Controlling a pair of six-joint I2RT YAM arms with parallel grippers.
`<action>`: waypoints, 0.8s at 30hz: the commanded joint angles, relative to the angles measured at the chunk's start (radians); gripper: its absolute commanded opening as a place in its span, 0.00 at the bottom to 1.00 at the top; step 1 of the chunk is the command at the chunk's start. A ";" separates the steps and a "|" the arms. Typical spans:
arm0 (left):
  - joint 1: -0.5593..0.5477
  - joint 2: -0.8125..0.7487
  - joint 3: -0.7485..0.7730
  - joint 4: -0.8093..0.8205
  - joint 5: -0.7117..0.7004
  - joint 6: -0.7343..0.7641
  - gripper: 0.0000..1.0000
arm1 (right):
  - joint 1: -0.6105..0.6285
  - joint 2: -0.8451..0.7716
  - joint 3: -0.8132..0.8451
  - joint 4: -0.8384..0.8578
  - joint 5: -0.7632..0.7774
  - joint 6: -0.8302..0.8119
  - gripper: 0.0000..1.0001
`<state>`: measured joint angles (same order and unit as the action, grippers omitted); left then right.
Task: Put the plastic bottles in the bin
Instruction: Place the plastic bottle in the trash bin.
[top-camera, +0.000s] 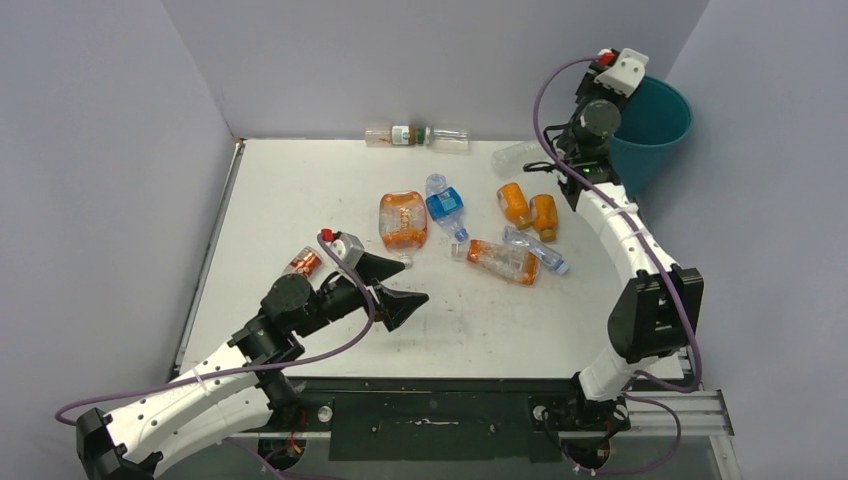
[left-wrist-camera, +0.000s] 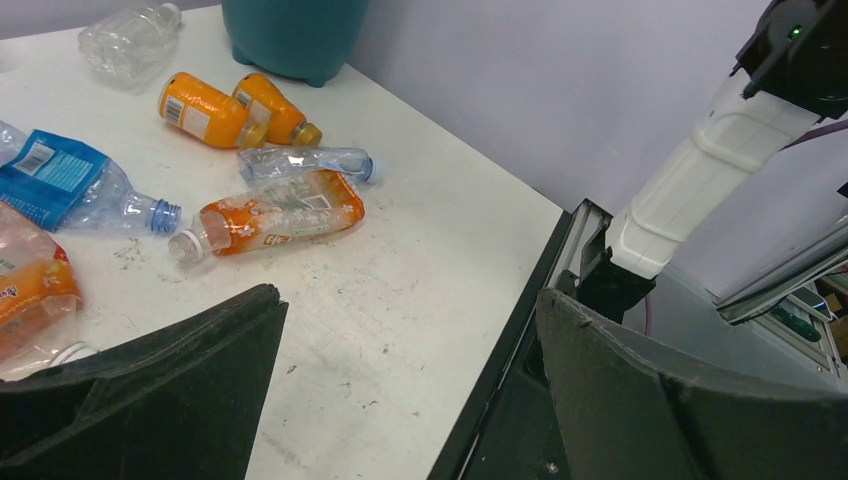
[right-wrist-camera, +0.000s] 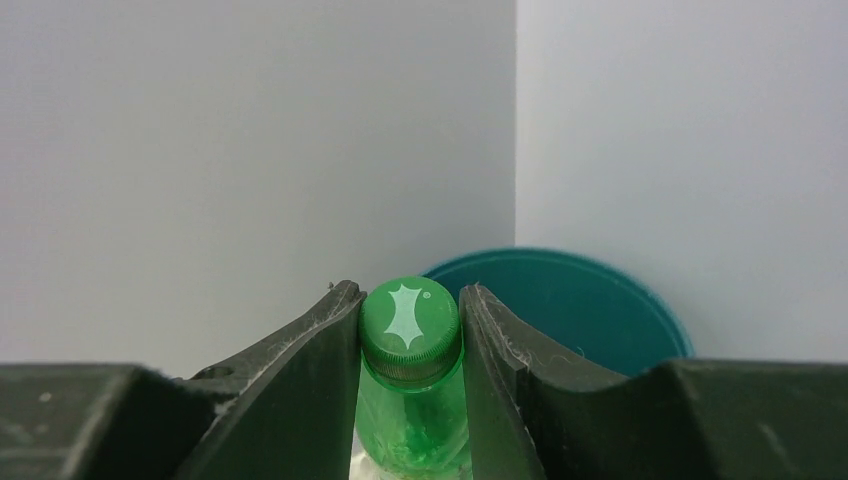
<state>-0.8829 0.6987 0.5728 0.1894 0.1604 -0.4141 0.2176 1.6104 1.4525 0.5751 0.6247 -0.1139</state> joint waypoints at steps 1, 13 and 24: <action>0.000 -0.001 0.015 0.037 0.017 0.010 0.96 | -0.100 0.054 0.118 0.090 -0.092 0.053 0.05; 0.054 0.039 0.010 0.080 0.089 -0.038 0.96 | -0.170 0.238 0.199 -0.059 -0.160 0.104 0.05; 0.075 0.065 0.007 0.100 0.126 -0.060 0.96 | -0.162 0.307 0.291 -0.254 -0.203 0.176 0.32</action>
<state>-0.8162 0.7692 0.5724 0.2256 0.2623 -0.4622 0.0521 1.9259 1.6543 0.3828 0.4591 0.0116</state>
